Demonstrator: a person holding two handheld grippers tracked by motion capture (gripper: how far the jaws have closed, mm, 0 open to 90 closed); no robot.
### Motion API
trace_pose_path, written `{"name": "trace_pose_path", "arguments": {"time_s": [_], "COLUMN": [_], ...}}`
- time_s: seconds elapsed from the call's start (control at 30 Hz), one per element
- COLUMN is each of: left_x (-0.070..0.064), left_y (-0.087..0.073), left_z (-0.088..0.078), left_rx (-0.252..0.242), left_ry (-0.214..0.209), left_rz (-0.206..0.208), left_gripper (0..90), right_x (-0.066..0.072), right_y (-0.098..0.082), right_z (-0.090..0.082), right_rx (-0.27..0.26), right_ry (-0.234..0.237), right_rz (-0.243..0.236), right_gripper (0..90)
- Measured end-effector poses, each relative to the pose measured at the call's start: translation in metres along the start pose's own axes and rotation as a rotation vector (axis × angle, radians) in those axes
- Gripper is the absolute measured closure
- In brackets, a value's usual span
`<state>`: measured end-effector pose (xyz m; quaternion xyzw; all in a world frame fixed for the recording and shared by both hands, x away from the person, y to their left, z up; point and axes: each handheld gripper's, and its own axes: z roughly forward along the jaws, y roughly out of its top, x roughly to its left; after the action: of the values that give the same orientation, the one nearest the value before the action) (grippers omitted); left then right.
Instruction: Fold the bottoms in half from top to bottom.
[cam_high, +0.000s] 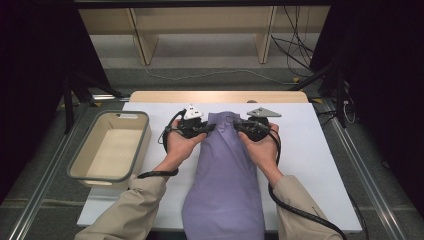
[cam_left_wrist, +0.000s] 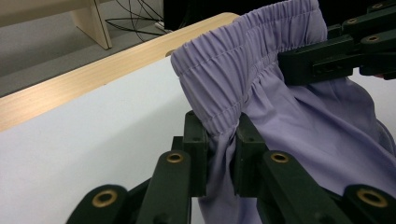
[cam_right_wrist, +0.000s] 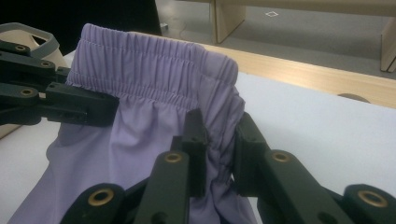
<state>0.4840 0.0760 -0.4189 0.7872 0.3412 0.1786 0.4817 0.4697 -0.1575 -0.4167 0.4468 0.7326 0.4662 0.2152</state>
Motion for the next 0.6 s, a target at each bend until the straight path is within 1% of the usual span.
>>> {"name": "trace_pose_path", "arguments": {"time_s": [0.17,0.23,0.33,0.43,0.47,0.6], "left_x": [0.0002,0.0007,0.001,0.0015,0.0011,0.0019], "left_y": [0.002,0.0031,0.0049,0.007,0.0074,0.0091], "left_z": [-0.001,-0.0016,-0.0015,-0.0024,-0.0022,-0.0026], "left_rx": [-0.007,-0.001,-0.007,-0.001,-0.006,-0.002], "left_ry": [0.005,0.005,0.005,0.006,0.007,0.008], "left_rz": [0.004,0.01,0.011,0.022,0.017,0.028], "left_gripper": [78.5,78.5,78.5,78.5,78.5,78.5], "right_x": [0.0003,0.0004,0.0003,0.0001,0.0,-0.0004], "right_y": [0.002,0.0031,0.0046,0.0057,0.006,0.0071], "right_z": [0.0003,0.0001,0.0002,0.0001,0.0002,0.0001], "right_rx": [-0.003,-0.003,-0.006,-0.01,-0.01,-0.012], "right_ry": [0.003,0.004,0.002,0.001,0.001,0.002], "right_rz": [-0.002,-0.004,-0.006,-0.004,-0.004,-0.003], "right_gripper": [78.5,78.6,78.6,78.5,78.5,78.5]}}
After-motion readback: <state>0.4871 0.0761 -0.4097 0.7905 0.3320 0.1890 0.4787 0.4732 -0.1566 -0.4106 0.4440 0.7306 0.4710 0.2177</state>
